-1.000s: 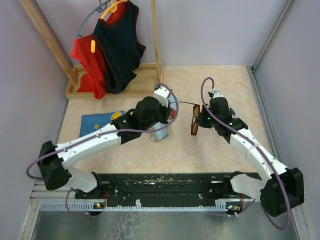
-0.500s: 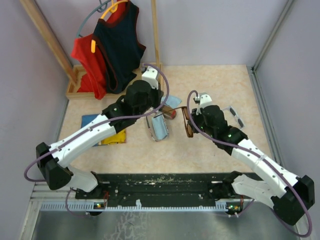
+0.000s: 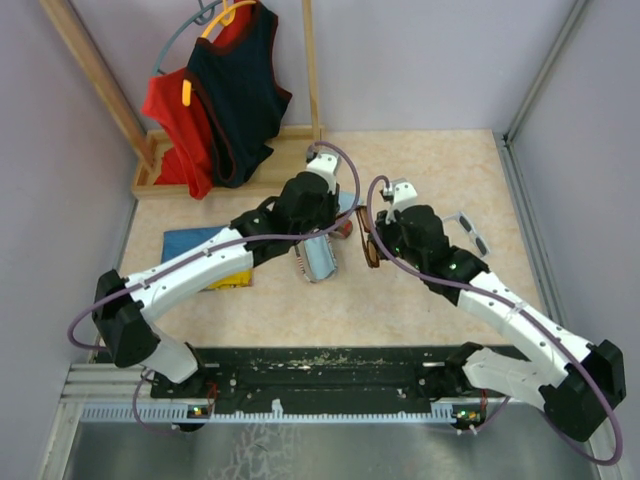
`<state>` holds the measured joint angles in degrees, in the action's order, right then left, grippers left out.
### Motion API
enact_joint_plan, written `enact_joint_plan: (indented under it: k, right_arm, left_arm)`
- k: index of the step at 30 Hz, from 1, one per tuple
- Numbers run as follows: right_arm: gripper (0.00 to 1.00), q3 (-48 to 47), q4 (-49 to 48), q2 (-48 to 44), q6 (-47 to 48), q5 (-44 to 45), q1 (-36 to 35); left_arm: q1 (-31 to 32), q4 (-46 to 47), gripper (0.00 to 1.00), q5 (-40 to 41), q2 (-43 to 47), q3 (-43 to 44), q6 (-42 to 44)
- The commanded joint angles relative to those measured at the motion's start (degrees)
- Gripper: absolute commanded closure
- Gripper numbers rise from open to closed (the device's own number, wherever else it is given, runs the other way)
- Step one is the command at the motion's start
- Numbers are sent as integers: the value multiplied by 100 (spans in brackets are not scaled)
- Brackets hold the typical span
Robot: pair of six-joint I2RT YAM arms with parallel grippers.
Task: Organize the sunglasses
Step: Fold the sunglasses.
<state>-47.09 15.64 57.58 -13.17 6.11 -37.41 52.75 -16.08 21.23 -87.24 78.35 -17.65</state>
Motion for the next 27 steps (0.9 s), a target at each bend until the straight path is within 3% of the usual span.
enact_joint_plan:
  k: [1,21,27]
  right_arm:
    - [100,-419,-473,102,-224,-19,-64]
    - [100,-552,-670,434,-1289,-328,-70]
    - [100,-587,-82,483,-1336,503,-53]
  left_arm:
    - [203,41,100,2,-156,-39,-175]
    - [448,482,100,-325,-347,-323,-501]
    - [277,382,99,135,53,-623,-421]
